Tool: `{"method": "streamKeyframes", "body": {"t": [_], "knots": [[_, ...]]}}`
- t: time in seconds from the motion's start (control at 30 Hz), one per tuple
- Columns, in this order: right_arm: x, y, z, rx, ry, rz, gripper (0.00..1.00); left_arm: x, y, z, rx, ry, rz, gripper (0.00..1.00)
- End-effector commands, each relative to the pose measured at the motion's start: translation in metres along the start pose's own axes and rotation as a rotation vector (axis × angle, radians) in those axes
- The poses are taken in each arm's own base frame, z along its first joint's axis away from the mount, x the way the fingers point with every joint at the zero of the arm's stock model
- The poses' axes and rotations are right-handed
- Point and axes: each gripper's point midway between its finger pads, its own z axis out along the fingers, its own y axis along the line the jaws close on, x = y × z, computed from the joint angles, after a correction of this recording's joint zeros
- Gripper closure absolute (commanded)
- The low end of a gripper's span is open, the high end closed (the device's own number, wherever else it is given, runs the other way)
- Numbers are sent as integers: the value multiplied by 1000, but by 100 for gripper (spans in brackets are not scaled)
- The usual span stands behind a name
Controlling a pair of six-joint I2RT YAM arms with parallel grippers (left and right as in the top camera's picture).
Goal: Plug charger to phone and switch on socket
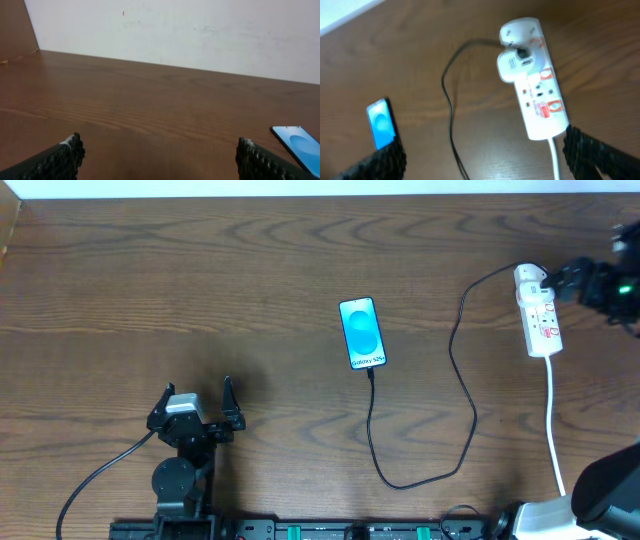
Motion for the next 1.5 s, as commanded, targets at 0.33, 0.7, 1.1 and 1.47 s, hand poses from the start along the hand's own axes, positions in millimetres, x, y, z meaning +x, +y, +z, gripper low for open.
{"method": "streamKeyframes", "body": {"t": [0.33,0.7,1.1,1.47], "knots": [[95,33,87,-86,-139,-41,1,17,4,1,-16,54,9,2],[152,38,41,-89,-557,-195,1,17,4,1,-16,54,9,2],[174,31,16,-44,-709,-218,1,17,4,1,-16,54,9,2],[187,28,21,-36,-658,-202,1,17,4,1,-16,54,9,2]]}}
